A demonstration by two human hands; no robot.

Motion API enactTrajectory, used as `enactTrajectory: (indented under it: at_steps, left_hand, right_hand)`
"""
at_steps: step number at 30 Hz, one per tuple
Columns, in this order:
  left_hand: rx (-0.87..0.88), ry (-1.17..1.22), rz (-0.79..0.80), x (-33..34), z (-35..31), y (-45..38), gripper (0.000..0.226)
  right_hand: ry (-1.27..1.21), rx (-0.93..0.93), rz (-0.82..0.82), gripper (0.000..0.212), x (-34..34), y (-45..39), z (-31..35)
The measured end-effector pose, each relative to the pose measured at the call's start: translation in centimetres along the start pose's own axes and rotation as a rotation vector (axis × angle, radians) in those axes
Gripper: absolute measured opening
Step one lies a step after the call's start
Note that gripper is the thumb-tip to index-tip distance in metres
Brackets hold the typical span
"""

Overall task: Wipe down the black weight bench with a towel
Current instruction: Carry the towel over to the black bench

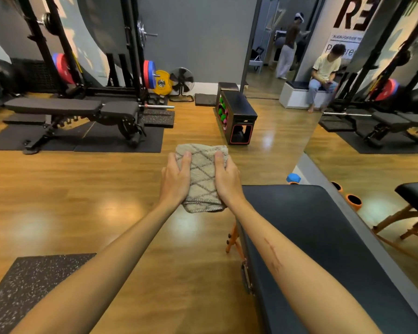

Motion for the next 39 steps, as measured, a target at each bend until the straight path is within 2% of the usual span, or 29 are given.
enactTrajectory:
  at_steps: [10,22,28,32,39]
  left_hand:
    - [-0.007,0.012,0.0,5.5,-0.1,-17.3,0.035]
    - [-0.017,0.019,-0.062,12.4,-0.9,-37.4,0.03]
    - [-0.017,0.011,-0.038,15.9,0.0,-49.2,0.033]
    - [-0.033,0.039,0.006,17.9,0.5,-56.9,0.027]
    - [-0.008,0.013,0.04,20.3,-0.5,-69.6,0.027]
  right_hand:
    - [-0.021,-0.037,0.008,0.047,3.9,-17.2,-5.6]
    - [0.012,-0.023,0.084,0.032,7.5,-37.6,-12.8]
    - [0.018,-0.009,0.057,0.033,10.8,-48.0,-17.4]
    - [0.027,0.023,0.034,0.035,13.5,-55.0,-20.0]
    - [0.012,0.033,0.007,0.035,16.7,-66.4,-22.3]
Point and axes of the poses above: each hand's wrist, its own y-axis away from the middle knuckle, its own x-axis out of the palm, z = x × y, the point moved 6 cm from there along -y, towards the middle knuckle, and after that the axes turned 11 degrees about -x, right-handed, at the moved point
